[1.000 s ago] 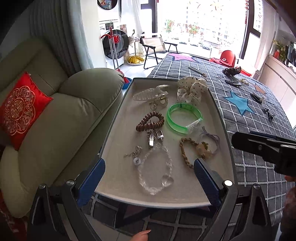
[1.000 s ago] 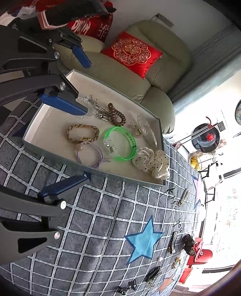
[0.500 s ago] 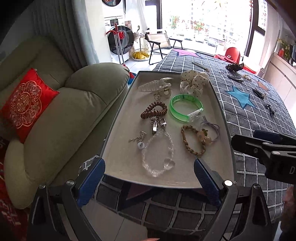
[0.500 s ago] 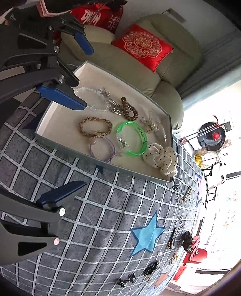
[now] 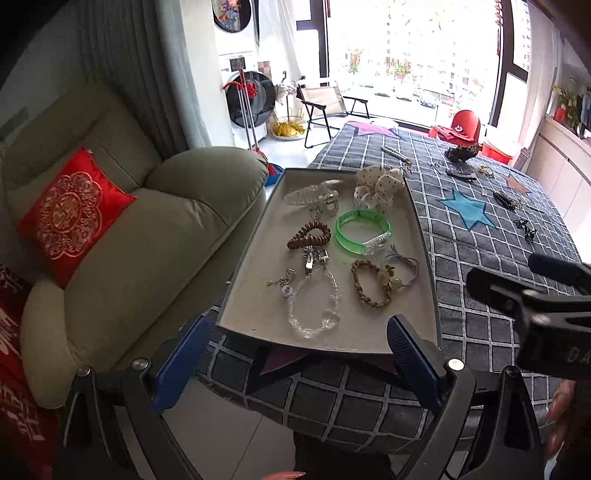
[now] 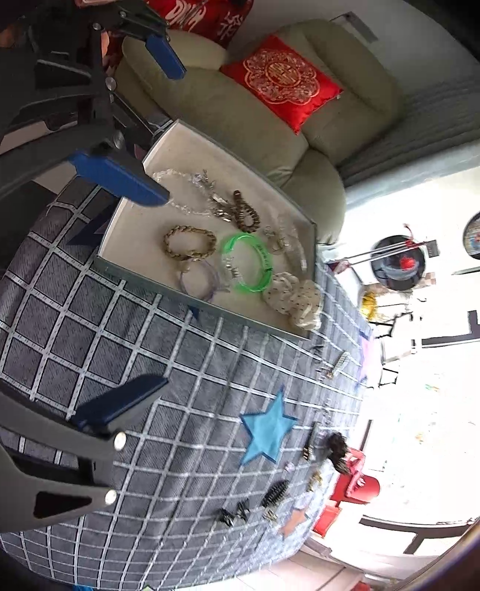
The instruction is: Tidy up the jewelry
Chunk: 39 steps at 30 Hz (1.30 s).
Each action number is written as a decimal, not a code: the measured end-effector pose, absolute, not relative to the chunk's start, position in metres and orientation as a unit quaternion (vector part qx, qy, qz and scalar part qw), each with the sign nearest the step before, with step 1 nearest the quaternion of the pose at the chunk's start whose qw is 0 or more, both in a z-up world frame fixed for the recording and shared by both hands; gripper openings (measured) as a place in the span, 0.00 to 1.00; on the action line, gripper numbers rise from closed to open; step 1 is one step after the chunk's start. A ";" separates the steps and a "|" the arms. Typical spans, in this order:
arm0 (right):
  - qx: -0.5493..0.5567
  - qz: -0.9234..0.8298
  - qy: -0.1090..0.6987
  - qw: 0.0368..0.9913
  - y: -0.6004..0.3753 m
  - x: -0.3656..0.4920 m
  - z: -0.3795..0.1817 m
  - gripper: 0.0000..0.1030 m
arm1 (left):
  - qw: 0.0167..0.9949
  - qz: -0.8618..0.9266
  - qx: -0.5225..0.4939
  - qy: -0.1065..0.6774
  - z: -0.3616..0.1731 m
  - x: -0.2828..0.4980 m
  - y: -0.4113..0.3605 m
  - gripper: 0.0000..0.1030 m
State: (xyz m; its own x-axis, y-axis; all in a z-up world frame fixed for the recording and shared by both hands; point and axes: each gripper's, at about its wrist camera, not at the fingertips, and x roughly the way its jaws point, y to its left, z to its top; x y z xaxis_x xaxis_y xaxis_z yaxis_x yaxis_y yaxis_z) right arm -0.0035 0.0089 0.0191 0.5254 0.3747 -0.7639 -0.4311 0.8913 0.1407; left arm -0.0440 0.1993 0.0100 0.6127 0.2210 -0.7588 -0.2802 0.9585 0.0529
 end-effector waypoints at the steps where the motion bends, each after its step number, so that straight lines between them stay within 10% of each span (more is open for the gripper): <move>1: -0.034 0.229 0.421 0.877 0.008 -0.007 0.023 1.00 | 0.898 0.142 -0.036 0.416 0.012 -0.046 0.199 0.95; 39: -0.056 0.220 0.381 0.896 0.013 -0.032 0.053 1.00 | 0.893 0.191 -0.069 0.402 0.031 -0.070 0.205 0.95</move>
State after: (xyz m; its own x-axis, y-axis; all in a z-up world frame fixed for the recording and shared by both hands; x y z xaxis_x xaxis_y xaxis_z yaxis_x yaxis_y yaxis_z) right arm -0.0322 0.0130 0.0531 0.6126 0.3515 -0.7080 -0.4374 0.8968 0.0668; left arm -0.0697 0.2053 0.0313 0.6041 0.2856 -0.7439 -0.3968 0.9174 0.0300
